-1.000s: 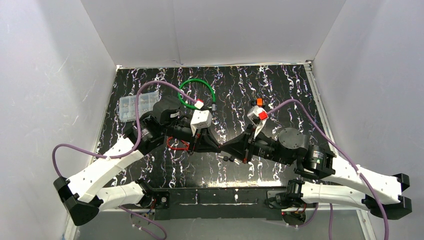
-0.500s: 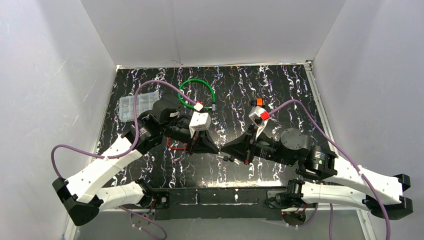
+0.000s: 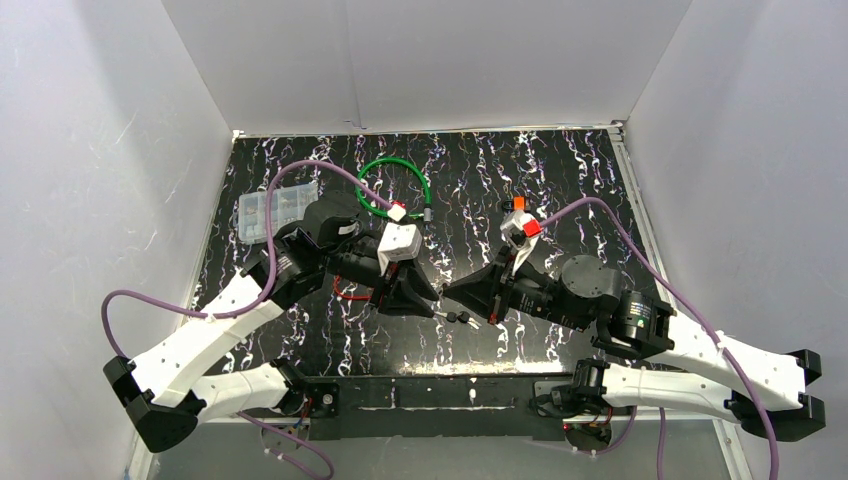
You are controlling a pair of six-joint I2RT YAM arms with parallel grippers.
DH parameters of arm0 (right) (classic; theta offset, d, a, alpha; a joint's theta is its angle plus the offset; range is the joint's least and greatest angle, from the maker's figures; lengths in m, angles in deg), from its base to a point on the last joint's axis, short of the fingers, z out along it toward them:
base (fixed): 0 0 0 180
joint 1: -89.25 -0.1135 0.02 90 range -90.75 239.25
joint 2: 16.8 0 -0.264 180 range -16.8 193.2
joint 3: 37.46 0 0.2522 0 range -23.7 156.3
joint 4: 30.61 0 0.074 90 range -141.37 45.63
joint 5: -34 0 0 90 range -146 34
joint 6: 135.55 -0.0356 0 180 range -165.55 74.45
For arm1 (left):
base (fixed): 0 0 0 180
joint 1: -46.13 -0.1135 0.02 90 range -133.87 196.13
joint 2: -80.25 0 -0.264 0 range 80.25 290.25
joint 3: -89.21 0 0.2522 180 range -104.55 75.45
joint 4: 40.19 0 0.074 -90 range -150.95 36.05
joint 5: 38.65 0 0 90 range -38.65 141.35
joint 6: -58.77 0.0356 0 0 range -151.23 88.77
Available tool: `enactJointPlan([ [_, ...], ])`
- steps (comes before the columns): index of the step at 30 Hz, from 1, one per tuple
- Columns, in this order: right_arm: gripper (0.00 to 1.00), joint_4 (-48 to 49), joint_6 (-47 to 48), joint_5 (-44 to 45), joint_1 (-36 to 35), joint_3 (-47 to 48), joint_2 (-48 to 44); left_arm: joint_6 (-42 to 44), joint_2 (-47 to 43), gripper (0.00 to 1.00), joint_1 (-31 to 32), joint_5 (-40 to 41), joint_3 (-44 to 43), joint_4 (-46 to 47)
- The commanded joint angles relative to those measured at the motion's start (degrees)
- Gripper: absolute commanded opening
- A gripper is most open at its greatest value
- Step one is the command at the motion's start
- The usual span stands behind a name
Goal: Unlock with the key
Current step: Pick up the key from the center of the board.
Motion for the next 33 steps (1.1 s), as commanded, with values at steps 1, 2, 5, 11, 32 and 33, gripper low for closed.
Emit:
enactJointPlan([
  [1,0.01,1.9,1.2,0.7,0.1,1.1,0.1,0.3,-1.3,0.37,0.1,2.9,0.4,0.6],
  [2,0.01,1.8,1.2,0.6,0.1,1.1,0.2,1.0,-1.3,0.38,0.1,4.3,0.6,0.7],
  [5,0.01,1.3,1.2,0.7,0.1,1.1,-0.1,2.9,-1.5,0.38,0.1,6.3,1.1,0.4],
  [11,0.01,1.3,1.3,0.2,0.1,1.3,0.1,1.9,-1.0,0.31,0.2,5.1,1.3,2.8],
  [32,0.01,-0.2,1.7,-1.7,0.1,1.7,0.5,7.3,0.0,0.0,0.1,-1.8,-1.4,-2.2],
  [33,0.01,-0.8,1.8,-1.9,0.1,1.9,0.6,8.0,0.0,0.0,0.1,-1.6,-1.6,-3.0],
])
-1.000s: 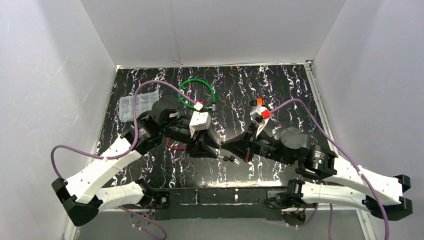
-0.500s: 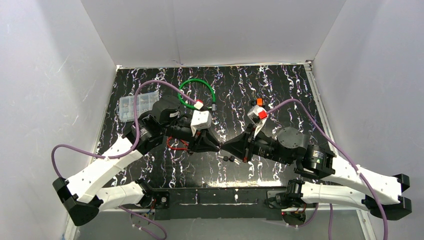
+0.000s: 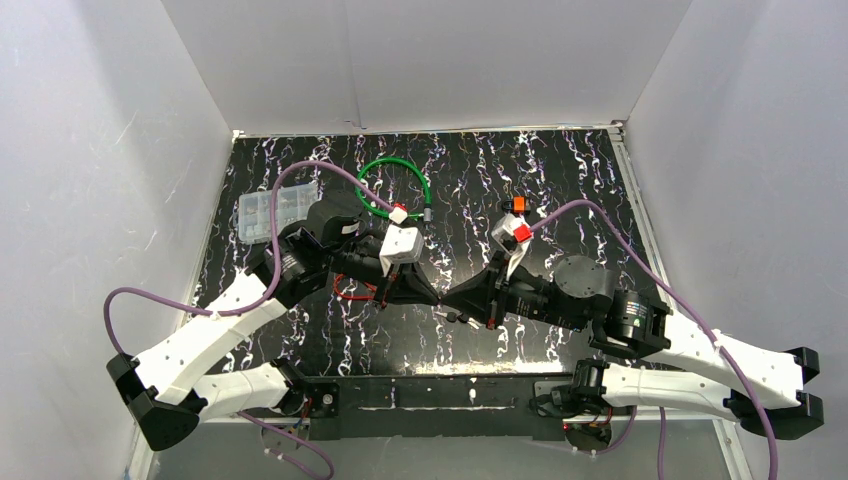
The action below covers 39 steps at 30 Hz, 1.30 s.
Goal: Unlock with the key
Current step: Pick up the key from the center of the board.
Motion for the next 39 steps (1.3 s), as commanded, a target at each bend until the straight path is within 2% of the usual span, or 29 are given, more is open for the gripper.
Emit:
enactJointPlan([
  [1,0.01,-0.2,0.7,-0.1,0.1,2.1,-0.2,4.6,-0.7,0.0,0.2,-2.5,-2.9,-6.0],
  [14,0.01,-9.3,1.8,-1.4,0.1,6.2,0.5,8.9,0.0,0.0,0.2,-1.8,-5.7,-12.0],
  [23,0.04,-14.5,2.7,-1.9,0.1,8.5,2.3,11.1,0.7,0.0,0.2,2.1,-7.8,-15.9],
  [25,0.11,-15.1,3.1,-1.5,0.1,9.0,2.0,11.2,0.8,0.0,0.2,3.0,-7.9,-16.1],
  [27,0.27,-16.0,3.5,-0.9,0.1,9.7,2.0,11.2,0.9,0.0,0.2,3.8,-8.0,-16.1],
  [30,0.46,-17.3,3.7,0.1,0.1,10.7,2.0,10.8,1.1,0.0,0.2,4.6,-8.1,-16.1],
  [34,0.55,-17.2,3.8,1.2,0.1,11.0,0.8,9.9,1.6,0.0,0.2,5.5,-8.6,-16.1],
  [39,0.59,-12.1,5.1,2.0,0.1,9.3,-0.8,7.7,2.2,0.0,0.3,7.6,-9.2,-16.3],
])
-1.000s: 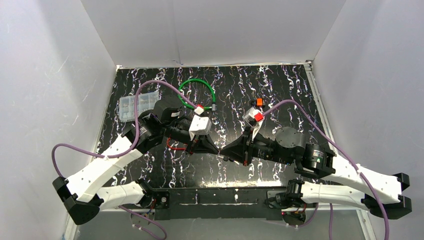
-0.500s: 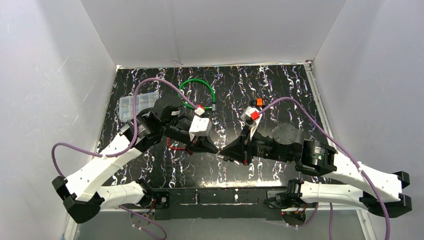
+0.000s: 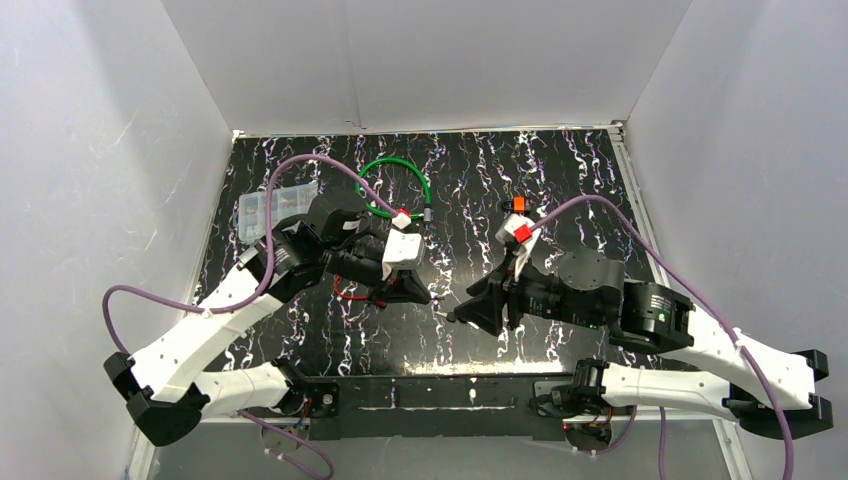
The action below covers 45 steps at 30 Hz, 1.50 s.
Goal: Unlock with the key
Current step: Pick up the key from the center of the board.
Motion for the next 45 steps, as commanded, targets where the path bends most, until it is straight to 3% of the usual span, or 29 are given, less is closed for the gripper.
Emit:
enactJointPlan([
  [1,0.6,7.3,2.3,1.4,0.1,0.0,-1.8,-2.7,1.0,0.0,0.1,1.9,-2.7,-1.5],
  [7,0.6,19.6,4.4,0.8,0.1,-6.5,-1.6,-1.4,3.8,0.0,1.4,4.0,-6.8,-7.5],
  [11,0.57,21.3,4.5,0.6,0.1,-7.4,-0.3,0.2,6.3,0.0,2.8,7.9,-10.5,-12.7],
  [17,0.62,16.2,2.7,8.0,0.1,-12.1,-4.9,7.8,20.1,0.0,10.3,28.8,-23.6,-36.7],
  [23,0.63,15.1,-0.8,11.1,0.1,-16.6,-11.3,7.1,26.6,0.0,11.9,37.2,-26.8,-47.2],
  [30,0.63,16.1,-3.4,11.8,0.1,-22.5,-18.6,9.0,27.5,0.0,12.3,35.4,-33.6,-52.3],
  [36,0.63,21.6,-0.5,7.4,0.1,-22.7,-16.5,8.7,28.2,0.0,12.6,30.2,-40.8,-53.3],
  [40,0.64,36.6,3.9,4.6,0.1,-27.5,-15.5,8.9,29.4,0.0,12.9,28.7,-44.6,-55.4],
  [43,0.73,50.6,8.0,1.5,0.1,-32.0,-14.5,8.9,29.8,0.0,13.2,28.7,-45.3,-56.5],
  [45,0.75,53.8,9.6,0.9,0.1,-32.0,-12.3,8.8,29.4,0.0,13.5,28.8,-45.3,-56.3],
])
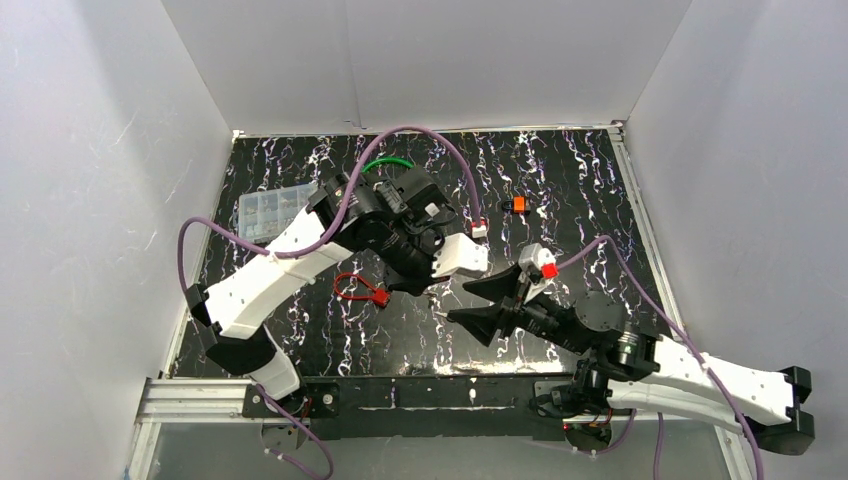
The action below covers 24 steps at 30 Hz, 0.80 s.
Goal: Unlock with the key
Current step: Pick up the key from the center of the board.
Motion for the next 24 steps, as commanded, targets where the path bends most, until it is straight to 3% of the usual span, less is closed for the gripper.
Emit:
enactJointPlan([
  [1,0.76,18.5,6.4,-3.9,0.1,-0.5,4.0,0.3,-0.4,0.0,0.8,-1.3,-1.1,-8.6],
  [9,0.81,20.3,6.3,-6.9,0.0,2.4,13.1,-0.1,-1.0,0.0,1.0,-0.3,-1.6,-7.7],
  [15,0.82,20.8,6.9,1.1,-1.2,1.6,14.0,-0.7,-1.2,0.0,1.0,-0.4,-1.5,-7.7],
  [20,0.77,18.2,9.1,6.1,-3.2,2.9,15.9,-1.2,-1.2,0.0,1.1,-0.2,-1.6,-7.4],
  [24,0.75,21.0,12.3,18.6,-7.1,0.5,16.2,-1.7,-1.0,0.0,1.1,0.1,-2.7,-7.7],
])
